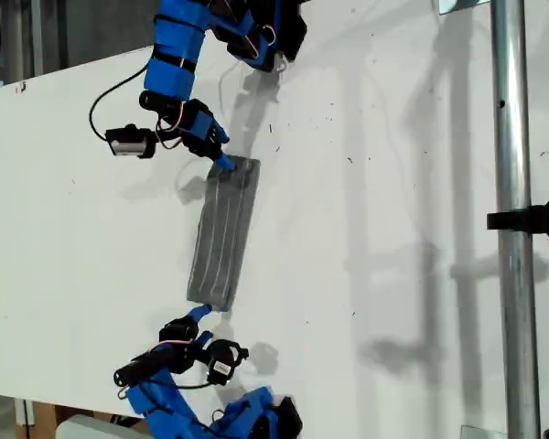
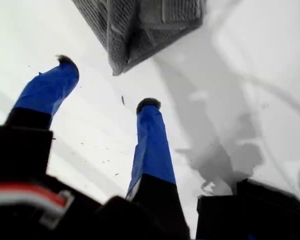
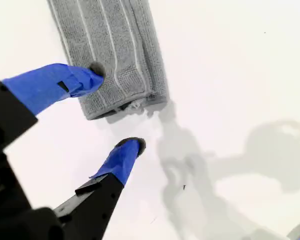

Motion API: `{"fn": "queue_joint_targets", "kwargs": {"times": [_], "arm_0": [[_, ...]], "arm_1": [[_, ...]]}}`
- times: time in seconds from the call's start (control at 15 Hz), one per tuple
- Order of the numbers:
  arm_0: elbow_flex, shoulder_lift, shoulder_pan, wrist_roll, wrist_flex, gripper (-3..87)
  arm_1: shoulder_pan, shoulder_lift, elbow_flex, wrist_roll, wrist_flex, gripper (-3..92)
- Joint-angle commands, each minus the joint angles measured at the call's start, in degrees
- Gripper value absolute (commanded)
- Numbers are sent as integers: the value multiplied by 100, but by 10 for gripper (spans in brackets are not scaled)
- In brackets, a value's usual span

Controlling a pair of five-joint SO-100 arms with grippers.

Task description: Grasp corners of a towel and fold twice.

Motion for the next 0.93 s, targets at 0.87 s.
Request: {"fn": "queue_joint_targets", "kwargs": {"times": [0.87], "arm_0": [[8095, 9308, 4482, -4157, -2461, -26]], "arm_1": [[167, 404, 2514, 2584, -2206, 444]]}}
